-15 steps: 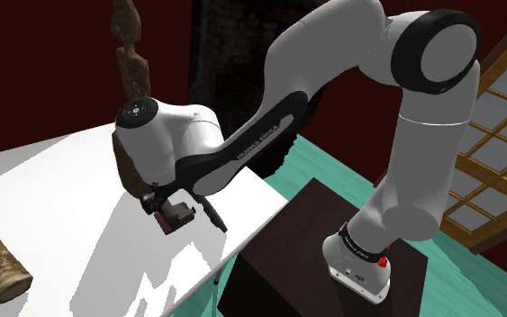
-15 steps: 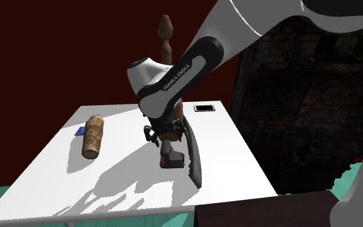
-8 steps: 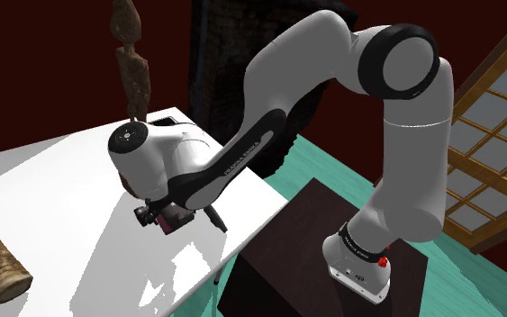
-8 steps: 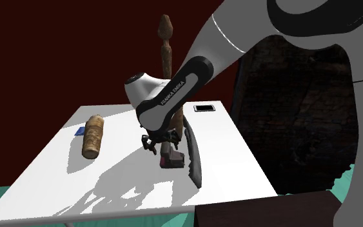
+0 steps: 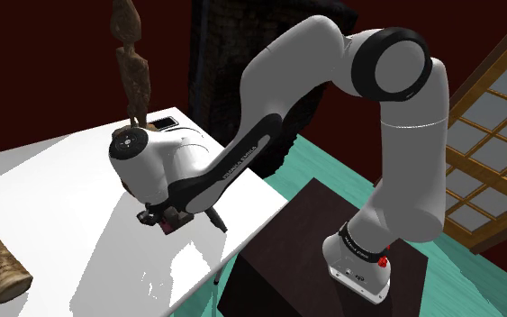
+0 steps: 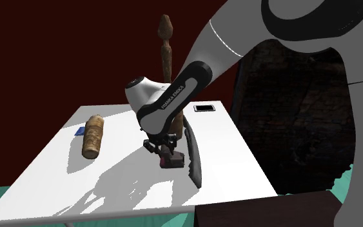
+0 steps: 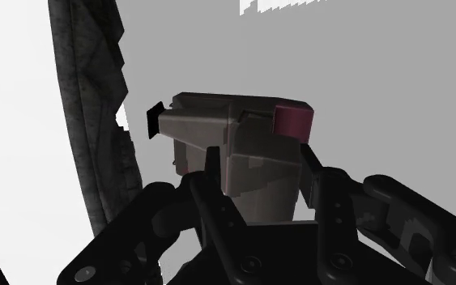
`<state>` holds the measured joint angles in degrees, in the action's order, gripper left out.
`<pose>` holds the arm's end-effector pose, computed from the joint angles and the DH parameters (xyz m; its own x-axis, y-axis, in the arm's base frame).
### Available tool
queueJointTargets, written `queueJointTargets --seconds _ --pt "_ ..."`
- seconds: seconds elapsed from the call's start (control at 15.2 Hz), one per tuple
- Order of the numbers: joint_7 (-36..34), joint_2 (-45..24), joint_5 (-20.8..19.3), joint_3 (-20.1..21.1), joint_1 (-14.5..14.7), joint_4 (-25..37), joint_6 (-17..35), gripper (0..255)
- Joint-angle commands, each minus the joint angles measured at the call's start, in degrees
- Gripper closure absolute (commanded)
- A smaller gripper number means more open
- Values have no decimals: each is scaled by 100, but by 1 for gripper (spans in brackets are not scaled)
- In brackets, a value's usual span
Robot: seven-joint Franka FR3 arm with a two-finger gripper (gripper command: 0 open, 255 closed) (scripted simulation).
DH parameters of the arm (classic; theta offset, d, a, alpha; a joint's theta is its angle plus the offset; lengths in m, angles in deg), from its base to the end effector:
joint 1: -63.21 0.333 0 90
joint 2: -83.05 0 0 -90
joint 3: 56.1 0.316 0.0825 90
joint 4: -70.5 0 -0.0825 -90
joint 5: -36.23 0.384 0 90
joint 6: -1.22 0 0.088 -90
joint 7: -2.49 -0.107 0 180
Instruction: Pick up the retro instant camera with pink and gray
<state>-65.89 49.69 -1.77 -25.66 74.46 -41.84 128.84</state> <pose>0.4592 0.3765 0.1945 0.9976 -0.0372 0.0579 -0.0504 -0.9675 0.2479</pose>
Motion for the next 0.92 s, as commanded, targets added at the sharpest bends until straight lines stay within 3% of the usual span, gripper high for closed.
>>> queueJointTargets --seconds 0.0,0.33,0.86 --pt "0 -6 -1 -2 1 -2 2 255" --pt "0 -6 -2 -2 -1 -3 4 255" --pt "279 464 356 234 -169 -43 -335 255"
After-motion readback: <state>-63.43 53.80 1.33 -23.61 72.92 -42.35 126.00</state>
